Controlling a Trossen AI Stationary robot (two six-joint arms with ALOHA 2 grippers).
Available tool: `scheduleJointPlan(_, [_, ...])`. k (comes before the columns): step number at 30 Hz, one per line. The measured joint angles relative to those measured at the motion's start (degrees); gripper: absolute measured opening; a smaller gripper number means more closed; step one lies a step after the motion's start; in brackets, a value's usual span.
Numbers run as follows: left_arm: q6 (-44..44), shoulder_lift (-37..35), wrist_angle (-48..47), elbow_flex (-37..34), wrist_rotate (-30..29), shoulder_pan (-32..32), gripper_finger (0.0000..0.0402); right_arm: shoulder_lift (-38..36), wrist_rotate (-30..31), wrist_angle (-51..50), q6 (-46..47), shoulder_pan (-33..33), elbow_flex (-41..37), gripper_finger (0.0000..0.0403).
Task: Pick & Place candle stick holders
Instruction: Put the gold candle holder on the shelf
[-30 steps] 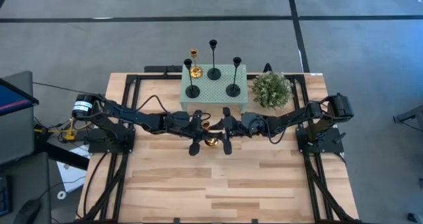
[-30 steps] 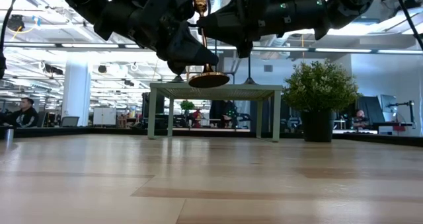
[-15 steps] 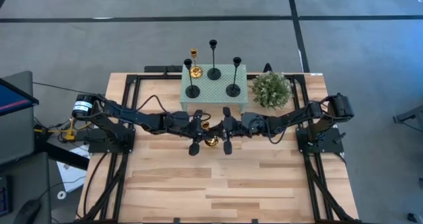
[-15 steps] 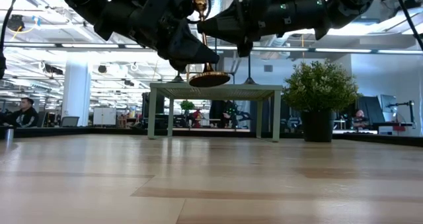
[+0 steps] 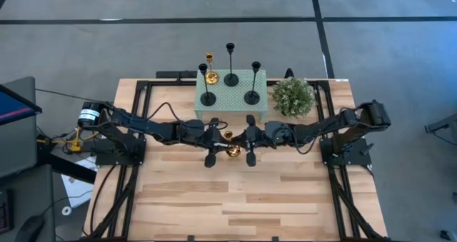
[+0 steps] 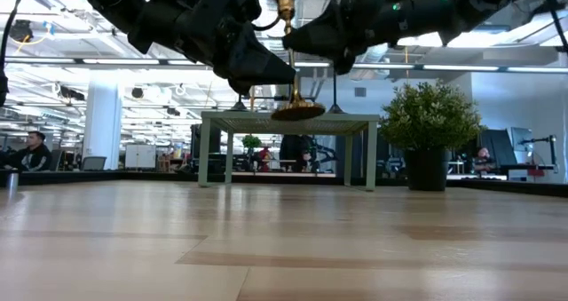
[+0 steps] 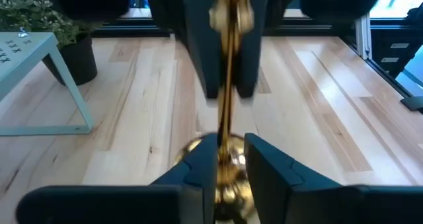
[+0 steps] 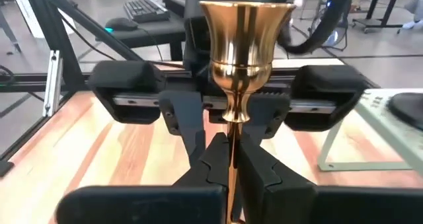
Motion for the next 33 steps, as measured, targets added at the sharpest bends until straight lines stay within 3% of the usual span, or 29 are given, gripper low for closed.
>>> scheduleJointPlan(13, [0.0, 0.0, 0.1, 0.0, 0.2, 0.2, 0.015, -11.1, 12.1, -18.6, -1.5, 1.3, 0.0, 0.0])
scheduleJointPlan(21, [-0.1, -5.1, -2.2, -0.2, 0.2, 0.2, 0.0143, -20.4, 22.6, -31.7, -1.5, 5.0, 0.0, 0.0])
scheduleJointPlan(30, [-4.6, -18.1, -16.9, -0.1, 0.2, -0.2, 0.0125, -33.3, 39.0, -43.8, -1.0, 11.6, 0.0, 0.0])
scheduleJointPlan(33, [-4.8, -20.7, -20.4, -0.1, 0.2, -1.6, 0.012, -37.7, 40.6, -45.7, -3.0, 11.2, 0.0, 0.0])
